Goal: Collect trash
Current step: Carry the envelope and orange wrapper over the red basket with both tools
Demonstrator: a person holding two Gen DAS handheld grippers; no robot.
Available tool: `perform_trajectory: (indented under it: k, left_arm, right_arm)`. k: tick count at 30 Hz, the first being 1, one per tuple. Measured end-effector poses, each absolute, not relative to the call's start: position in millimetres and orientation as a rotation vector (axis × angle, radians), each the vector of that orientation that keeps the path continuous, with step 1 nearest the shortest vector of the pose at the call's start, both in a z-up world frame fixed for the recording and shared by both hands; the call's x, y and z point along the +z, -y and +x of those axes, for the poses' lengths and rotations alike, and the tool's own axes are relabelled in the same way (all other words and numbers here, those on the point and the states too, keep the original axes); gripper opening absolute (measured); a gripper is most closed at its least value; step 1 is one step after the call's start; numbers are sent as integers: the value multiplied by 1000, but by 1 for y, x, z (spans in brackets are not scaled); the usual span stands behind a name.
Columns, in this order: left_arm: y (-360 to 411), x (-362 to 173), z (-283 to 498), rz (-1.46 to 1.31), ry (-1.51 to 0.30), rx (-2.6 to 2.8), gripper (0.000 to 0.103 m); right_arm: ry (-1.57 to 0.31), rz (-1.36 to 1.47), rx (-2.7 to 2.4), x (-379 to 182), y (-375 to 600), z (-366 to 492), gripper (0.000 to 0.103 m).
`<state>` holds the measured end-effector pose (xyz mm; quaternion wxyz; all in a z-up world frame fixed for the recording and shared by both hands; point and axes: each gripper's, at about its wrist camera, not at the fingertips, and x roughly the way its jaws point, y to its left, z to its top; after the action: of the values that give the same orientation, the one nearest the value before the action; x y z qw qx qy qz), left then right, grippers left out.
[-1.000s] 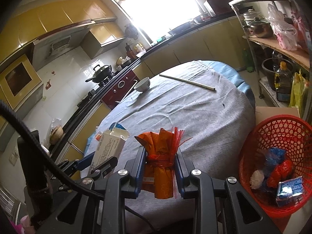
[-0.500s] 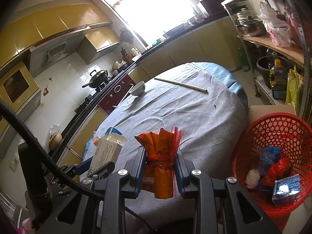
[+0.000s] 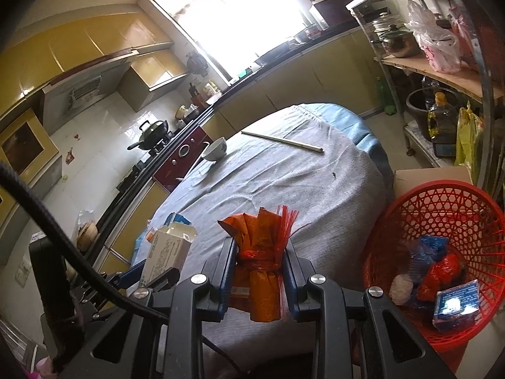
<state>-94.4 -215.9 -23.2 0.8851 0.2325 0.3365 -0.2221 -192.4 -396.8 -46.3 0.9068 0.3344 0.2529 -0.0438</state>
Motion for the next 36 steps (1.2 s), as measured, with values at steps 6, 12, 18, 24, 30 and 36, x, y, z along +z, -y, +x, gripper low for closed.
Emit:
perform_trajectory:
  k: [6,12,18,24,30,36]
  left_arm:
    - [216,-24,-93,484,-704,-465,48]
    - [216,-27,-90,484,-710,-469,48]
    - [218,-27,-88,489,-704,-476,48]
    - [225,-23,-88,499,-690,-491,48]
    - [236,-18,-89,510,-676,-507,48]
    - [248,-16,-92,525,-661,-527,48]
  right_arm:
    - [-514,698,-118,-47,407,-196,30]
    - [-505,712,-156,-48,420,-200,30]
    - [-499,712,-177,-47,427,-201,30]
    - [-494,717,-195,-47,433,-204,30]
    - [-486,731,-225,-50,444,-210,30]
    - [-472,749,-259,-52,457,-219,30]
